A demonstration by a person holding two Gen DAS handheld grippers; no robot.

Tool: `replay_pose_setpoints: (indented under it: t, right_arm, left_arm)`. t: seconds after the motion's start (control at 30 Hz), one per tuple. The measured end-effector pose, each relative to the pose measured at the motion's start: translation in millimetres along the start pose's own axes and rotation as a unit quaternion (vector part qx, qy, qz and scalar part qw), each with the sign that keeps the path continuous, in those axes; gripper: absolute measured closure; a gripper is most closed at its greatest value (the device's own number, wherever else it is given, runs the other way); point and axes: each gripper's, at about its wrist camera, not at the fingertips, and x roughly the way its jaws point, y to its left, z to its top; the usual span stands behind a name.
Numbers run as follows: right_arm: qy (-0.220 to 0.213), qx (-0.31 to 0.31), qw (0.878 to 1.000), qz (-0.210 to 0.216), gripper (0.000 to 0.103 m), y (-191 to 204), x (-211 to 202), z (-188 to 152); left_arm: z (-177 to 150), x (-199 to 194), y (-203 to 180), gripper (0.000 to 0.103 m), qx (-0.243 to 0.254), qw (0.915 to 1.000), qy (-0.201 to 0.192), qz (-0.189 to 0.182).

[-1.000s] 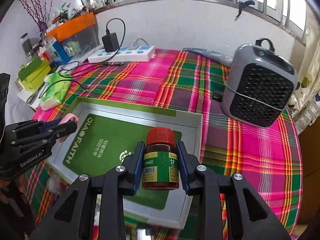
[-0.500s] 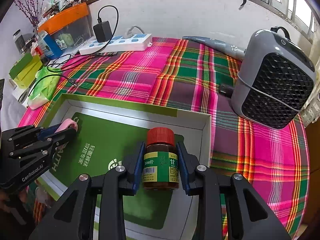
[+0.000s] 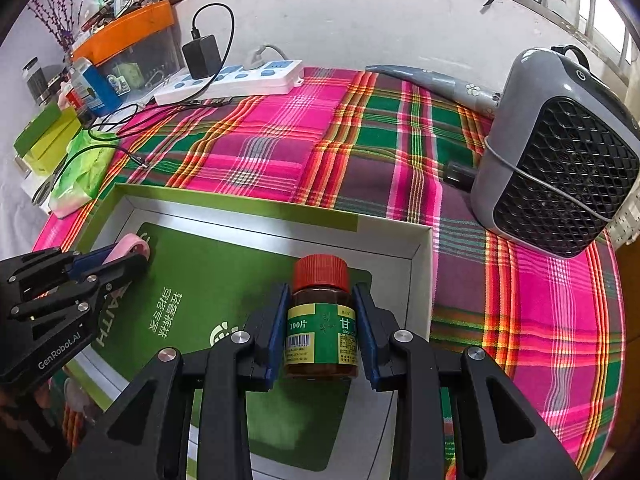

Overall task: Organize rigid objects
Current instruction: 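Lower the pink clip into the tray with the left gripper while the right gripper releases the bottle there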

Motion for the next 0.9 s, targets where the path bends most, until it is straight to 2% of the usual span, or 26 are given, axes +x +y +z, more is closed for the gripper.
replay_pose_setpoints:
  t: [0.27, 0.5, 0.63, 0.9]
  right_arm:
    - [-0.001, 0.008, 1.0, -0.002, 0.07, -1, 0, 1]
    - [-0.004, 0.014, 1.0, 0.001, 0.069, -2, -1, 0]
    - [-0.013, 0.014, 1.0, 0.002, 0.06, -1, -7, -2]
    - [-0.031, 0.015, 0.999, 0.003, 0.06, 2, -27, -9]
  left_arm:
    - [1, 1, 2, 0.085, -0.007, 1.0, 0.002, -0.005]
    - [-1, -4, 2, 0.074, -0.011, 0.9999, -0.001, -0.002]
    - [-4, -8, 1, 0.073, -0.012, 0.9999, 0.0, -0.002]
    - [-10, -35, -3, 0.073, -0.012, 0.9996, -0.024, -0.002]
